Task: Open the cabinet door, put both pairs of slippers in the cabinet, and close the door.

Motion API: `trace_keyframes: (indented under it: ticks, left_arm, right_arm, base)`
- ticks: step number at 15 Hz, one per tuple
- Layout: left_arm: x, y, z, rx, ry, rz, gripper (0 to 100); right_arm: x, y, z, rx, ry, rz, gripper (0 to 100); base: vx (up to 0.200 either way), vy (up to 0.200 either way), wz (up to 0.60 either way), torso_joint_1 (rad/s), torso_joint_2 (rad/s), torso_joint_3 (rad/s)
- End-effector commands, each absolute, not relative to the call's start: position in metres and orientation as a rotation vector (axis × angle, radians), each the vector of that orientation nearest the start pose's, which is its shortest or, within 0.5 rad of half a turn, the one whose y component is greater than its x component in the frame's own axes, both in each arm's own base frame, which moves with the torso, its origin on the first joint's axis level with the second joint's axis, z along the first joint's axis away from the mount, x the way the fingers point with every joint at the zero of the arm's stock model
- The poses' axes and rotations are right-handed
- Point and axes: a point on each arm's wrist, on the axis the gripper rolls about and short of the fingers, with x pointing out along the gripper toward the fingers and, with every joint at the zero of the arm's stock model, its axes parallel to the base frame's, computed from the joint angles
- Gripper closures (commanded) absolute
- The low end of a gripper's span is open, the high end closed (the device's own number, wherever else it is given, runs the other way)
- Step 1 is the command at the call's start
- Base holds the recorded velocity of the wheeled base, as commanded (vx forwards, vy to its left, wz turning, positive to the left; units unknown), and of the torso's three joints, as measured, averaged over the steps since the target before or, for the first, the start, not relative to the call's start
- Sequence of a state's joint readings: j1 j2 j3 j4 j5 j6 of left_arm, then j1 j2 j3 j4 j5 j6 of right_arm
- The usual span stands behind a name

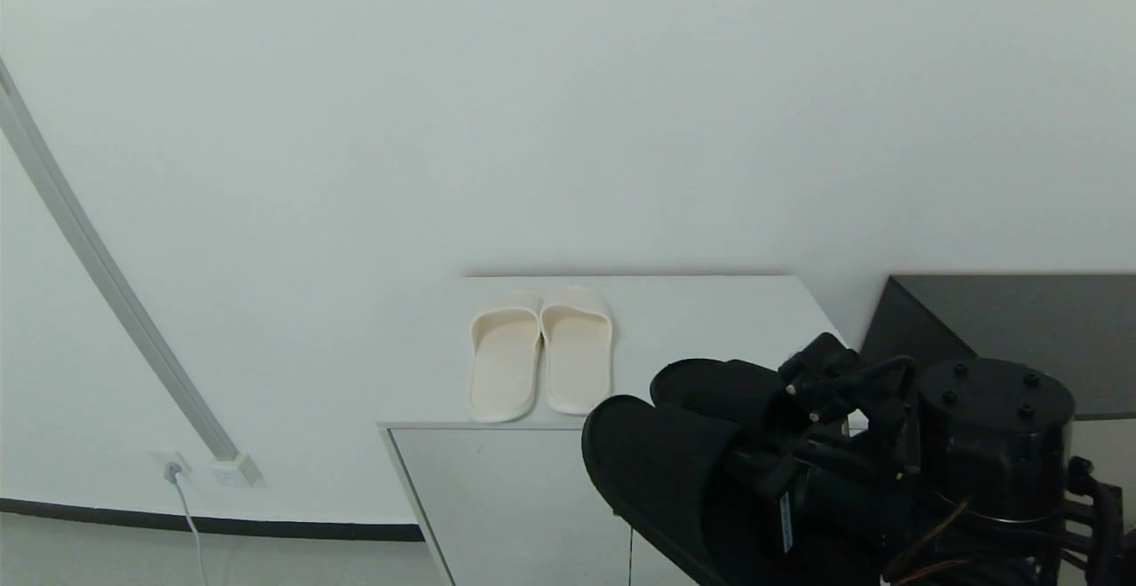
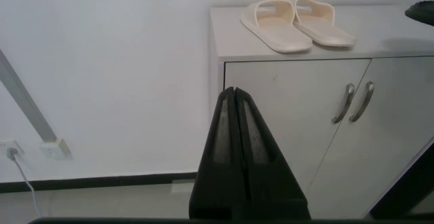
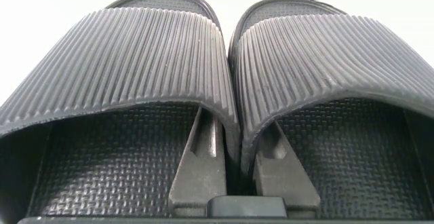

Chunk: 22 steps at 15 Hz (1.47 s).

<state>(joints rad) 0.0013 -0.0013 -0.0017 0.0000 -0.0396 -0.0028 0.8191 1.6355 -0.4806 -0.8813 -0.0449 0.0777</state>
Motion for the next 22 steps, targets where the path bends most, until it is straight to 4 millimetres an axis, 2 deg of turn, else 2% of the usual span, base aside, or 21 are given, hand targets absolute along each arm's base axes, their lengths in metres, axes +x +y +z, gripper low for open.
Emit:
trace_keyframes:
  ticks: [1, 4, 10, 22]
  left_arm:
    - [-0.0229, -0.0009, 0.0759, -0.003, -0.001, -0.038, 100]
    - [-0.0229, -0.0009, 0.0759, -0.003, -0.001, -0.038, 100]
    - [-0.0229, -0.0009, 0.0759, -0.005, -0.001, -0.038, 100]
    - [-0.0229, -0.0009, 0.0759, -0.003, -0.001, -0.038, 100]
  right_arm:
    - [0.1726, 0.186, 0.1422, -0.043, 0.287, 0.78, 100]
    - [0.1707, 0.1845, 0.1424, -0.041, 0.289, 0.797, 100]
    - [0.1699, 0.1825, 0.1401, -0.044, 0.296, 0.792, 100]
    - [0.1694, 0.1819, 0.1377, -0.048, 0.305, 0.791, 100]
  base:
    - [0.0, 0.0, 0.0, 0.0, 0.0, 0.0]
    - [0.0, 0.0, 0.0, 0.0, 0.0, 0.0]
    - [-0.2, 0.0, 0.0, 0.002, 0.0, 0.004]
    - [0.0, 0.0, 0.0, 0.0, 0.0, 0.0]
